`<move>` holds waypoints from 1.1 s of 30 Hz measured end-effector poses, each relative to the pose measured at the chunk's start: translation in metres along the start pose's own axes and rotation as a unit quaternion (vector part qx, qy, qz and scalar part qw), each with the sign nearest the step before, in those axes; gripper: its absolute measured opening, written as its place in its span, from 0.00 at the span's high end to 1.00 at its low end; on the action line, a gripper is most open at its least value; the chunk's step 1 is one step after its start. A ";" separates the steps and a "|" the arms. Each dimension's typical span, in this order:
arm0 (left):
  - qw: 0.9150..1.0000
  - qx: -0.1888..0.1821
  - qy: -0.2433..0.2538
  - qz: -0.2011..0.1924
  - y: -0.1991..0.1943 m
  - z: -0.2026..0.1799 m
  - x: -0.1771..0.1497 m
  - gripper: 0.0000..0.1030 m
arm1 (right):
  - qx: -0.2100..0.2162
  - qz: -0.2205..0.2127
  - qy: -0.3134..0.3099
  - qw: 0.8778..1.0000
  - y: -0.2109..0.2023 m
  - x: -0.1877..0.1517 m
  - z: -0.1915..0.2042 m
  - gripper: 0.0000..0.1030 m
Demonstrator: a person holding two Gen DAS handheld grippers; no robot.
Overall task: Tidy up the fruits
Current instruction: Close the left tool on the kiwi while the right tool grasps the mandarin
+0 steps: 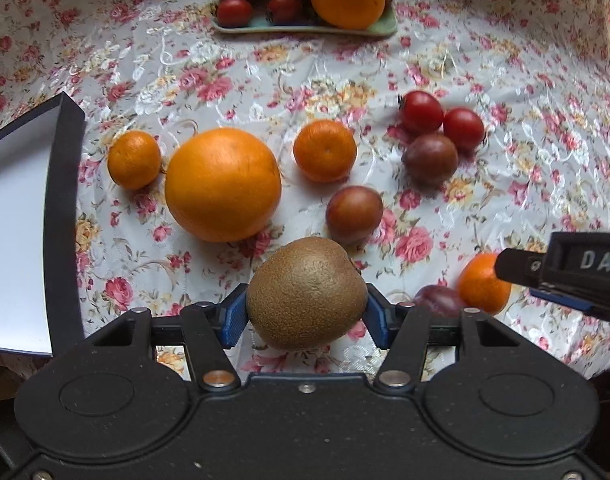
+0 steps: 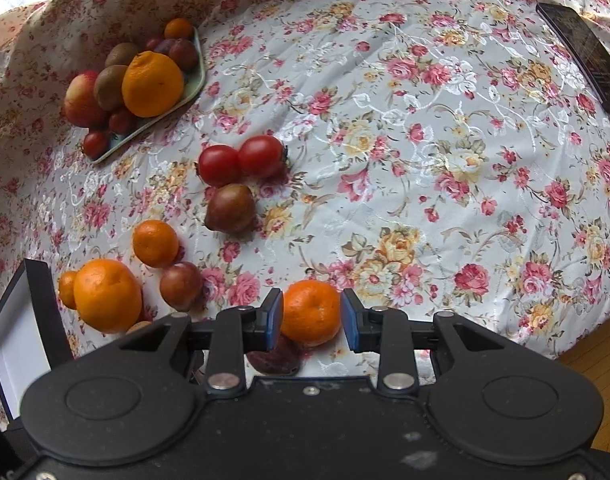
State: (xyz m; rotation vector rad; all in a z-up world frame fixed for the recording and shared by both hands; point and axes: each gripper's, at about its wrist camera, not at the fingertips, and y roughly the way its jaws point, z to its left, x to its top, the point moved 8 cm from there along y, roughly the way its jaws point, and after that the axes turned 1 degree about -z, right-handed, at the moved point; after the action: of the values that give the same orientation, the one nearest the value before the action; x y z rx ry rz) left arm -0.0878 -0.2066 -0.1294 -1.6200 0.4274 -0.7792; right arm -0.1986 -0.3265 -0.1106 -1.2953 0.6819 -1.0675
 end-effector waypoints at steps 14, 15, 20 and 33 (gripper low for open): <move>1.000 -0.005 -0.029 -0.002 -0.006 0.016 -0.001 0.40 | -0.052 0.032 -0.010 0.998 0.041 -0.011 0.005 0.53; 1.000 -0.004 -0.030 -0.002 -0.006 0.017 -0.001 0.40 | -0.055 0.038 -0.008 0.998 0.045 -0.012 0.004 0.53; 0.999 -0.004 -0.036 -0.001 -0.006 0.021 -0.001 0.40 | -0.068 0.017 -0.033 0.997 0.049 -0.015 0.008 0.51; 0.999 0.001 -0.048 -0.007 -0.010 0.030 0.000 0.40 | -0.053 0.024 -0.119 0.991 0.068 -0.024 0.032 0.07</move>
State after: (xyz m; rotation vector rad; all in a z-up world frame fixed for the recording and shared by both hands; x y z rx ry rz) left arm -0.0689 -0.1829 -0.1215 -1.6534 0.3466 -0.7083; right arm -0.1639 -0.2955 -0.1741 -1.4631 0.5910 -0.8300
